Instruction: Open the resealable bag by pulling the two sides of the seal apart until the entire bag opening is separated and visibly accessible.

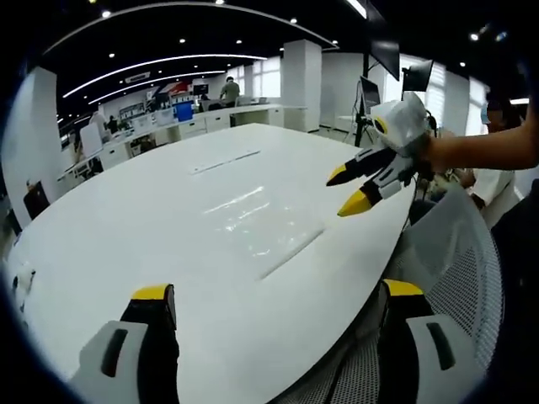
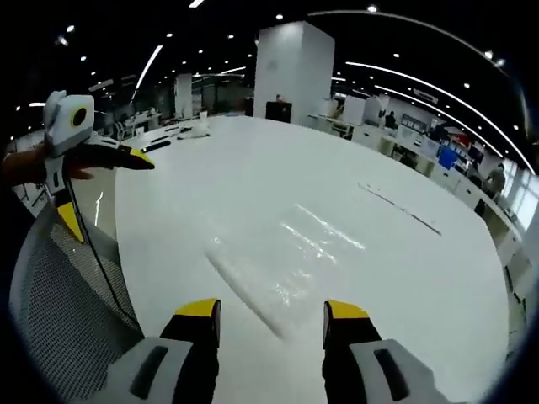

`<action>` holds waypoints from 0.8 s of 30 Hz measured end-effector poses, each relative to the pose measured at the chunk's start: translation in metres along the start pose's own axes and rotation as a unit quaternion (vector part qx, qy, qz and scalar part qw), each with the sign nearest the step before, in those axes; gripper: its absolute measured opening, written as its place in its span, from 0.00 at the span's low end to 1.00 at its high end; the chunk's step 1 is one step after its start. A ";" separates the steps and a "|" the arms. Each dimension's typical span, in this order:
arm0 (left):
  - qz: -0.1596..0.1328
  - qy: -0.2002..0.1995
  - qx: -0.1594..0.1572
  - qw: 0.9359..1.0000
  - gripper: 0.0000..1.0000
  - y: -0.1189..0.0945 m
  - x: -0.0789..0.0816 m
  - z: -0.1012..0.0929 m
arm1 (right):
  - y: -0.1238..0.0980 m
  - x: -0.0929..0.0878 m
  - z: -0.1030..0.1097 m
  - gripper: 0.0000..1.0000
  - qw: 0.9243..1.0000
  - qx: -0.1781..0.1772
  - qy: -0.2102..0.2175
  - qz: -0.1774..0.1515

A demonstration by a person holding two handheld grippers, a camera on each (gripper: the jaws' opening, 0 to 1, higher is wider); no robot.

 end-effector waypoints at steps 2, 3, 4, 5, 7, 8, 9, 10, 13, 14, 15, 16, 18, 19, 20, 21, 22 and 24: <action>-0.003 0.000 0.004 1.000 0.99 -0.003 0.002 0.002 | -0.009 0.002 0.000 0.54 1.000 -0.005 0.014 -0.014; -0.006 -0.001 0.006 1.000 0.99 -0.004 0.003 0.004 | -0.015 0.003 -0.001 0.54 0.999 -0.010 0.023 -0.019; -0.008 -0.002 0.007 1.000 0.99 -0.005 0.003 0.004 | -0.019 0.003 -0.001 0.55 0.999 -0.012 0.029 -0.024; -0.011 -0.005 0.010 1.000 0.99 -0.007 0.004 0.006 | -0.024 0.004 -0.001 0.56 0.999 -0.015 0.037 -0.030; -0.016 -0.010 0.013 1.000 0.99 -0.008 0.004 0.007 | -0.033 0.003 -0.001 0.58 0.998 -0.017 0.050 -0.040; -0.018 -0.012 0.014 1.000 0.99 -0.008 0.004 0.008 | -0.036 0.003 -0.001 0.60 0.997 -0.017 0.053 -0.044; -0.020 -0.013 0.015 1.000 0.99 -0.008 0.003 0.008 | -0.040 0.003 0.000 0.61 0.997 -0.018 0.057 -0.046; -0.021 -0.014 0.016 1.000 0.99 -0.009 0.003 0.009 | -0.044 0.002 0.000 0.62 0.997 -0.019 0.064 -0.049; -0.027 -0.018 0.019 0.999 0.99 -0.011 0.004 0.009 | -0.057 0.002 0.003 0.65 0.994 -0.022 0.086 -0.064; -0.029 -0.018 0.019 0.999 0.99 -0.012 0.005 0.009 | -0.062 0.003 0.004 0.67 0.993 -0.024 0.090 -0.070; -0.031 -0.019 0.020 0.999 0.99 -0.012 0.005 0.008 | -0.065 0.003 0.006 0.68 0.993 -0.024 0.092 -0.074; -0.035 -0.020 0.022 0.999 0.99 -0.013 0.006 0.008 | -0.067 0.003 0.007 0.69 0.992 -0.025 0.094 -0.077; -0.043 -0.019 0.030 0.998 0.99 -0.015 0.007 0.009 | -0.071 0.004 0.010 0.72 0.991 -0.029 0.098 -0.086; -0.044 -0.019 0.031 0.998 0.99 -0.015 0.007 0.009 | -0.073 0.004 0.011 0.73 0.990 -0.030 0.101 -0.090; -0.045 -0.019 0.031 0.998 0.99 -0.015 0.007 0.008 | -0.074 0.003 0.012 0.75 0.990 -0.031 0.105 -0.093; -0.047 -0.020 0.030 0.998 0.99 -0.016 0.007 0.008 | -0.076 0.003 0.012 0.76 0.988 -0.031 0.113 -0.099; -0.048 -0.021 0.030 0.998 0.99 -0.016 0.008 0.008 | -0.077 0.002 0.013 0.76 0.987 -0.031 0.118 -0.101; -0.050 -0.022 0.031 0.998 0.99 -0.016 0.008 0.008 | -0.077 0.000 0.016 0.77 0.987 -0.026 0.122 -0.101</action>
Point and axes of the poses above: the point that each gripper's makers call its tool centre point, and the gripper's own axes: y roughly forward along the fingers, z roughly to its left, x roughly out of its top, the point moved 7 cm from there along -y, roughly backward along the fingers, and after that the axes turned 7 degrees about y, right-handed, at the moved point
